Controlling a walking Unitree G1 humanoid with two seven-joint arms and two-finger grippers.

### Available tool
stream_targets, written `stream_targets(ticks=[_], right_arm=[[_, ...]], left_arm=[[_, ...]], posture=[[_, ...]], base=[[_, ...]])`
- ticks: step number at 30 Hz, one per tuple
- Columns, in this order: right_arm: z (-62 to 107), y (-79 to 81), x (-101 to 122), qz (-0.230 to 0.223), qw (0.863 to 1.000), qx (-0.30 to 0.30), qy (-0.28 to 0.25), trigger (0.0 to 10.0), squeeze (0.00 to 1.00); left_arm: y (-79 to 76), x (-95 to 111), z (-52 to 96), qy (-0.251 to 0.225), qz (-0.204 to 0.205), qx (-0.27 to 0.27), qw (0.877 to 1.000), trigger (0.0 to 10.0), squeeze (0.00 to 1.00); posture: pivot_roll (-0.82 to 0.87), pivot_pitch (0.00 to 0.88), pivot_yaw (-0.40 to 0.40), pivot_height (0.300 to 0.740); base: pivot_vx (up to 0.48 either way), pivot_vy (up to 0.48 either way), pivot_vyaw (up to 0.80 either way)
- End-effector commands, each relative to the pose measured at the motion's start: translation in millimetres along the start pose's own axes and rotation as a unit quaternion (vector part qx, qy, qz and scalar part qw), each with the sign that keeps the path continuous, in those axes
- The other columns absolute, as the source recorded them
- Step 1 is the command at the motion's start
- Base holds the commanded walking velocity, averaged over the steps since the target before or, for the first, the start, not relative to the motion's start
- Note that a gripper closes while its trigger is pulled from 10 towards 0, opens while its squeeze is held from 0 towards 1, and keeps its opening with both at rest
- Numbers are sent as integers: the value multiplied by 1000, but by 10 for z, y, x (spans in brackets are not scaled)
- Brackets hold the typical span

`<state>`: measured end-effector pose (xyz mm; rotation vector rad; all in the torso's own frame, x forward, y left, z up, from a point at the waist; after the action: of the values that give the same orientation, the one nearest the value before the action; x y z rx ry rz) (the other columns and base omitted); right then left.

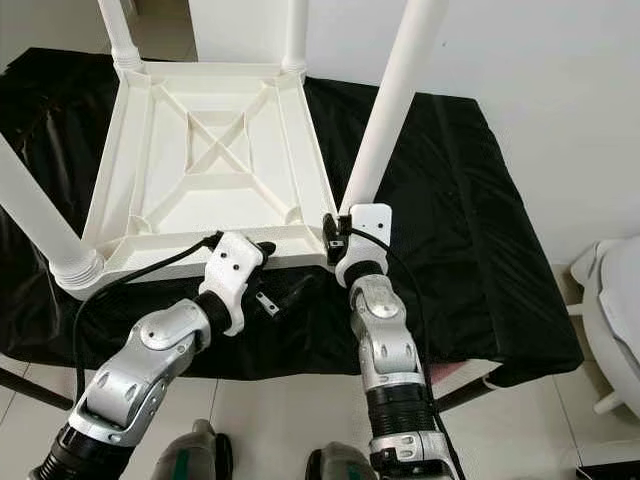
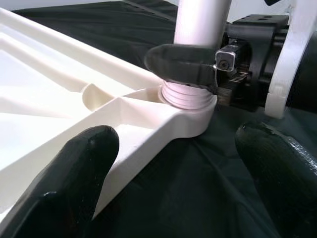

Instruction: Building children table

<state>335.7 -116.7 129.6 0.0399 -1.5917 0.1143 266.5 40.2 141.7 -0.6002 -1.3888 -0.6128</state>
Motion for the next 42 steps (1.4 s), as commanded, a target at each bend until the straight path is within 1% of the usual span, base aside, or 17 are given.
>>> stream_targets(ticks=[1, 3, 4, 11, 12, 13, 14, 15, 17, 20, 26, 35, 36, 39, 40, 41, 42], right_arm=[[26, -141, -60, 2, 1000, -25, 14, 10000, 898], [26, -133, -54, 3, 1000, -22, 12, 10000, 898], [35, -121, -37, 5, 1000, -21, 10, 10000, 1000], [18, -28, 16, -14, 999, 43, 2, 10000, 1000], [20, 32, 60, -16, 995, 95, -6, 10000, 733], [20, 32, 60, -16, 995, 95, -6, 10000, 733], [20, 63, 103, -10, 990, 142, -15, 10000, 0], [20, 63, 103, -10, 990, 142, -15, 10000, 0], [18, 72, 170, 18, 975, 220, -37, 10000, 0], [-13, 35, 159, 48, 961, 269, -40, 10000, 0], [-148, -80, 136, 94, 944, 314, -34, 10000, 0], [-195, -191, 7, 126, 933, 336, -7, 10000, 0], [-200, -207, -26, 126, 932, 340, 1, 8824, 0], [-231, -238, -68, 124, 932, 341, 9, 8000, 0], [-241, -243, -75, 124, 932, 341, 10, 6706, 0], [-262, -253, -72, 123, 932, 341, 8, 0, 0], [-276, -259, -68, 123, 932, 341, 6, 0, 0]], left_arm=[[-37, -35, -21, 10, -1, -21, 1000, 10000, 0], [-33, -36, -22, 10, -2, -21, 1000, 10000, 0], [-24, -33, -24, 9, -2, -20, 1000, 10000, 0], [2, -27, -28, 8, -4, -14, 1000, 10000, 0], [5, -24, -29, 8, -5, -13, 1000, 10000, 0], [5, -24, -29, 8, -5, -13, 1000, 10000, 0], [6, -20, -28, 7, -5, -12, 1000, 10000, 0], [6, -20, -28, 7, -5, -12, 1000, 10000, 0], [-4, -9, -27, 5, -3, -13, 1000, 10000, 0], [-28, -10, -27, 5, -2, -15, 1000, 10000, 0], [-21, 3, -30, 3, -2, -11, 1000, 10000, 0], [0, 21, -17, 0, 0, -2, 1000, 10000, 0], [0, 22, -13, 0, 0, -1, 1000, 10000, 0], [4, 24, -7, 0, 0, 0, 1000, 10000, 0], [7, 26, -7, 0, 0, 1, 1000, 10000, 0], [10, 31, -8, 0, -1, 1, 1000, 10000, 0], [14, 35, -10, -1, -1, 2, 1000, 10000, 0]], posture=[[-54, 2, -63, 740], [-54, 2, -63, 740], [-53, 0, -65, 740], [-45, 0, -72, 740], [-36, 0, -74, 740], [-36, 0, -74, 740], [-36, 0, -74, 740], [-36, 0, -74, 740], [-26, 0, -76, 740], [-18, 0, -76, 740], [-5, 0, -78, 740], [10, 0, -77, 740], [13, 0, -77, 740], [19, 1, -75, 740], [21, 0, -75, 740], [21, 0, -75, 740], [20, 0, -75, 740]], base=[[0, 0, 0], [0, 0, 0], [0, 0, 0], [0, 0, 0], [0, 0, 0], [0, 0, 0], [0, 0, 0], [0, 0, 0], [0, 0, 0], [0, 0, 0], [0, 0, 0], [0, 0, 0], [0, 0, 0], [0, 0, 0], [0, 0, 0], [0, 0, 0], [0, 0, 0]])
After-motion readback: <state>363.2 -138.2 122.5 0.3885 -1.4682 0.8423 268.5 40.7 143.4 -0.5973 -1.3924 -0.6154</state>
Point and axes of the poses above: a point about 5 cm out from each wrist's last joint towards the gripper, its own z axis pointing back from the gripper into the wrist, its own x axis along the axis of the wrist's last joint, y = z × x, the point moved 3 cm from there along -z, pointing out of the wrist towards the gripper, and after that the axes turned 6 degrees about z, right-handed, at the moved point
